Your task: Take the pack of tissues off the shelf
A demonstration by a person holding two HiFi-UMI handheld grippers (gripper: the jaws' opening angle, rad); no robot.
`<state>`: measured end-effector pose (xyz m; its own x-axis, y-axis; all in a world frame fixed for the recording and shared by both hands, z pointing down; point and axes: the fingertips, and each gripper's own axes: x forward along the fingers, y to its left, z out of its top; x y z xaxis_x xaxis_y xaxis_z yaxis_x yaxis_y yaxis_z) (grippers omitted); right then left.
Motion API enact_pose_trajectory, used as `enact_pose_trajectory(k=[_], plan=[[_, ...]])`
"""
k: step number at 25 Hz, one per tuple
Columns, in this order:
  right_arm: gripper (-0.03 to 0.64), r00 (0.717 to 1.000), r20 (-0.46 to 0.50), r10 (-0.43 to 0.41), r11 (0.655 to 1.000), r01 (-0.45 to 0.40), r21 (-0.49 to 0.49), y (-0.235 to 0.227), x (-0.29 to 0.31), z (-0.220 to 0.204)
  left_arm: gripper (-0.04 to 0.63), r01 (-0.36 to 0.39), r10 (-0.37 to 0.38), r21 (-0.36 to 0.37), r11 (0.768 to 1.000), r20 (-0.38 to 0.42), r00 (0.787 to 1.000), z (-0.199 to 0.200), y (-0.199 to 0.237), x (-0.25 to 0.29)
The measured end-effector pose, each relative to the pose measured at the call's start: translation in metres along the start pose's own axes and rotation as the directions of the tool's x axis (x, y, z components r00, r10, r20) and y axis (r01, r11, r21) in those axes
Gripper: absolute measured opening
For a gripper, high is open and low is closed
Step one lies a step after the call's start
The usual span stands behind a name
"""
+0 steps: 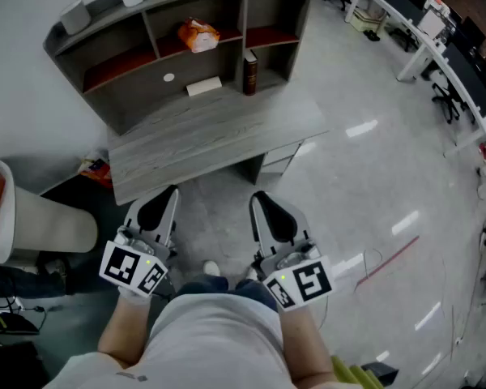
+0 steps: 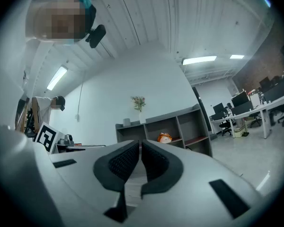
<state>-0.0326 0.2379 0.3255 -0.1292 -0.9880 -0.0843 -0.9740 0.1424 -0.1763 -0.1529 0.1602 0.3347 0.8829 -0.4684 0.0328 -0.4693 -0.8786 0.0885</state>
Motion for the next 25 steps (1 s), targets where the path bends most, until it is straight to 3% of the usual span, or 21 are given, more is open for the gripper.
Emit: enact_pose_trajectory(k=[3,15,25], plan=[[0.031,1.0,-0.005,-0.007,1.0,0.007,-0.003,0.009,0.009,-0.003,0.015,0.008,-0.008,-0.028,1.0,0.004,1.0,-0.001,0.014,-0.005],[0.032,0.995,0.039,-0.091,0.995,0.09,0.04,0.019,0.045,-0.011,0.015,0.084,-0.084,-0.018,0.996,0.012,0.996,-0.004,0.063,-0.001],[0.032,0.994,0.057,-0.089,0.995,0.085,0.06,-0.03,0.094,-0.021,0.015,0.05,-0.05,0.007,0.999,0.003,0.999,-0.013,0.098,0.048]])
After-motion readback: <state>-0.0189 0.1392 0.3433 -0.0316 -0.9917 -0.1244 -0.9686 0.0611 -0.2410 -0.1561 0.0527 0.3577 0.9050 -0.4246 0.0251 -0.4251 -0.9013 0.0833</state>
